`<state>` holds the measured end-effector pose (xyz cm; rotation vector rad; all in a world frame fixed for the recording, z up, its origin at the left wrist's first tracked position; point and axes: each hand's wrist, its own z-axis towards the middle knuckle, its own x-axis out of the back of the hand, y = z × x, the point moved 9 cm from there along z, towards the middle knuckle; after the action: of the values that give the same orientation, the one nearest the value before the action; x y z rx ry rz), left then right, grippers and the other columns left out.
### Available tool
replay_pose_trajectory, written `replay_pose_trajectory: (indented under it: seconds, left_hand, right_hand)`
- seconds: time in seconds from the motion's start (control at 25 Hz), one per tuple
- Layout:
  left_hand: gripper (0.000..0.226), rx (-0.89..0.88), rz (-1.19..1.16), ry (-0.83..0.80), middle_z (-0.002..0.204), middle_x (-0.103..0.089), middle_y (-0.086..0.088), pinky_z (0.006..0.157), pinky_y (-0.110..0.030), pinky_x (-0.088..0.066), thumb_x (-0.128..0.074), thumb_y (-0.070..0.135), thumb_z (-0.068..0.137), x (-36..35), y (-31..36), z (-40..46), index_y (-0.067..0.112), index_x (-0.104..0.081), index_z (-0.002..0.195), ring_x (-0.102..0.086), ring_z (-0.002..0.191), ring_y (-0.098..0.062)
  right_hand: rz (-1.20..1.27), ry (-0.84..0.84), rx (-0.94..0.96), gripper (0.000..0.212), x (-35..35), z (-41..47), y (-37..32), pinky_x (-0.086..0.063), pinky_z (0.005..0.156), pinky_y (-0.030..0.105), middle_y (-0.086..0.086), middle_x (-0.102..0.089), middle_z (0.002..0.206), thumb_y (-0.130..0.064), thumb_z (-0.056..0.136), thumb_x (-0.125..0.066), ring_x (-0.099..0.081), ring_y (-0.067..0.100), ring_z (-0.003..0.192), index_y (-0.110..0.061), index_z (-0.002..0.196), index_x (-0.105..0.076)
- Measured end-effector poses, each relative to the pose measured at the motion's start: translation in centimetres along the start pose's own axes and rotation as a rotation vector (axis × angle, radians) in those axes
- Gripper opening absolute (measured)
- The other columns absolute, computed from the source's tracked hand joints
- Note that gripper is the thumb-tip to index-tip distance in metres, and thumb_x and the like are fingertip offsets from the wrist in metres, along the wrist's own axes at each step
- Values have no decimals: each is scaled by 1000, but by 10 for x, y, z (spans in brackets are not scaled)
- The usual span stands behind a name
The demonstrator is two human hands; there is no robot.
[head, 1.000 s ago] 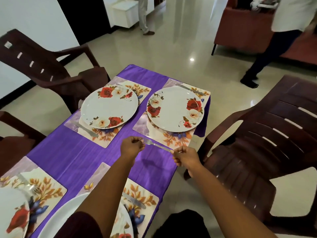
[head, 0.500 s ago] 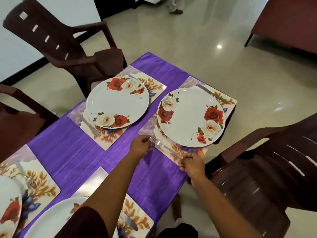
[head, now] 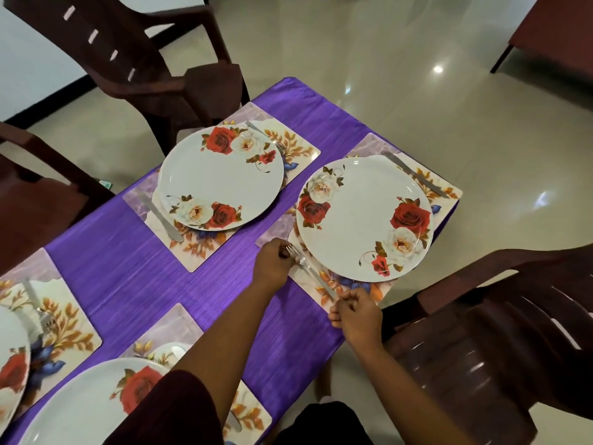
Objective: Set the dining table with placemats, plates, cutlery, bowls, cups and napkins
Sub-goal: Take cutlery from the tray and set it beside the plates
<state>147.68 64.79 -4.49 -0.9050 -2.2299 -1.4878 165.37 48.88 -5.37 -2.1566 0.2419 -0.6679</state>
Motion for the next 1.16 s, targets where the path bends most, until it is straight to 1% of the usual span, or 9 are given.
replay_pose_trajectory:
  seconds: [0.12,0.2,0.4,0.56,0.8,0.92,1.04,1.12,1.16]
  left_hand:
    - [21,-1,8,20,85,-62,5,65,-24,-46,-72,14,84,-2,1,1,15,-61,102,-59,80,-13]
    - [22,0,5,32,82,-61,6,60,-23,-43,-73,14,83,-3,0,1,15,-61,102,-58,78,-13]
    - [36,14,50,38,95,-61,-1,65,-28,-45,-78,21,79,-6,-2,3,16,-56,107,-59,86,-18]
    - [39,28,51,34,95,-59,-1,70,-34,-48,-81,26,77,-8,-5,4,22,-50,101,-58,85,-18]
    - [41,11,90,36,95,-55,1,65,-29,-44,-80,28,77,-11,-4,6,20,-51,104,-53,80,-13]
    - [38,38,-53,28,90,-56,3,64,-25,-44,-79,27,79,-10,-8,4,19,-51,103,-53,78,-11]
    - [28,78,-263,127,90,-58,3,63,-20,-45,-72,20,86,11,-20,-10,16,-52,104,-57,82,-14]
    - [20,91,-314,257,84,-56,5,61,-16,-43,-69,18,89,39,-38,-28,14,-54,102,-55,77,-12]
    - [18,100,-334,321,81,-56,6,60,-14,-42,-68,19,90,54,-50,-40,14,-55,101,-54,74,-11]
  right_hand:
    - [-30,4,28,5,0,3,1,-61,61,29,5,-70,84,-15,92,-62,-71,13,64,-14,94,-58]
    - [-51,8,31,6,-1,5,3,-60,60,28,5,-70,85,-15,92,-63,-70,12,63,-13,96,-59]
    - [-35,-20,67,20,0,7,2,-59,55,25,3,-69,92,-20,88,-68,-71,11,63,-13,104,-58]
    - [-37,-39,99,21,0,10,4,-58,53,24,4,-70,92,-22,87,-69,-71,11,62,-13,104,-59]
    - [-23,-55,98,23,-1,13,8,-59,55,24,5,-71,91,-21,88,-68,-71,12,61,-12,107,-59]
    - [-34,-51,121,24,0,14,9,-60,56,29,6,-70,90,-23,89,-67,-71,14,60,-15,107,-52]
    - [-187,-54,293,22,-3,3,-5,-59,60,26,2,-65,89,-23,92,-63,-67,13,68,-22,106,-47]
    - [-300,-154,467,14,-23,-11,-28,-49,57,22,-3,-59,75,-19,93,-60,-58,8,63,-20,103,-51]
    - [-340,-239,551,10,-38,-20,-40,-43,54,24,-6,-54,66,-17,92,-59,-53,8,58,-20,100,-53]
